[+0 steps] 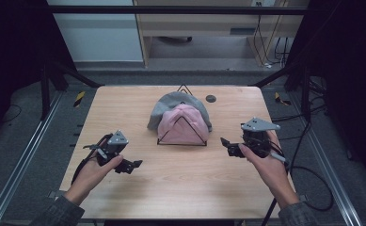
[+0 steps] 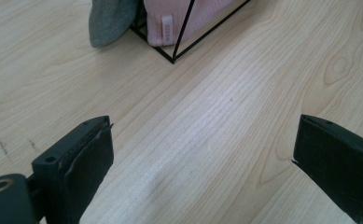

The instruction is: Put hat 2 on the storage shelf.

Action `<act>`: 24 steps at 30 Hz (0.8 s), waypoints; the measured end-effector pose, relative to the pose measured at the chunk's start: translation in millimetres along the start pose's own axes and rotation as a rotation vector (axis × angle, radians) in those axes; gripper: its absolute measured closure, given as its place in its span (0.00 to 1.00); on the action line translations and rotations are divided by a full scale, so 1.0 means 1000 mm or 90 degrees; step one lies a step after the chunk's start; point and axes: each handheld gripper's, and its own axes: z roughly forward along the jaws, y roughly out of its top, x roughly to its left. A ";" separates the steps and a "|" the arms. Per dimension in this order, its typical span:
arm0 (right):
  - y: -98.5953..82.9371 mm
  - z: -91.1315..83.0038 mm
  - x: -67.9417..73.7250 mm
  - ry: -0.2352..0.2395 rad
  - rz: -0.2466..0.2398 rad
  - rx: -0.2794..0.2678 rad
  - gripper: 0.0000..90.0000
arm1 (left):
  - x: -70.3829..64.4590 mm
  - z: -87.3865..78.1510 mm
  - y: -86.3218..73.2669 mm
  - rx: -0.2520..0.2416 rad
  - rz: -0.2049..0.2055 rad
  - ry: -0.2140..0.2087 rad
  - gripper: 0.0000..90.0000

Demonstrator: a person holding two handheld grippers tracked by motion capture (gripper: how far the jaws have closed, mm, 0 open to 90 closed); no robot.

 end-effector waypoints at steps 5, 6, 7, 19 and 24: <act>-0.013 0.003 0.001 0.000 0.000 0.008 0.13 | 0.002 0.004 -0.008 0.007 -0.006 -0.002 0.05; -0.015 0.004 0.002 0.000 0.001 0.011 0.13 | 0.002 0.005 -0.009 0.009 -0.008 -0.002 0.05; -0.020 0.005 0.002 -0.001 0.003 0.012 0.13 | 0.002 0.005 -0.010 0.009 -0.009 -0.002 0.05; -0.050 0.015 0.000 0.001 0.017 0.045 0.13 | 0.008 0.017 -0.024 0.033 -0.017 -0.001 0.05; -0.063 0.021 -0.001 0.002 0.029 0.061 0.13 | 0.012 0.022 -0.030 0.046 -0.019 0.005 0.06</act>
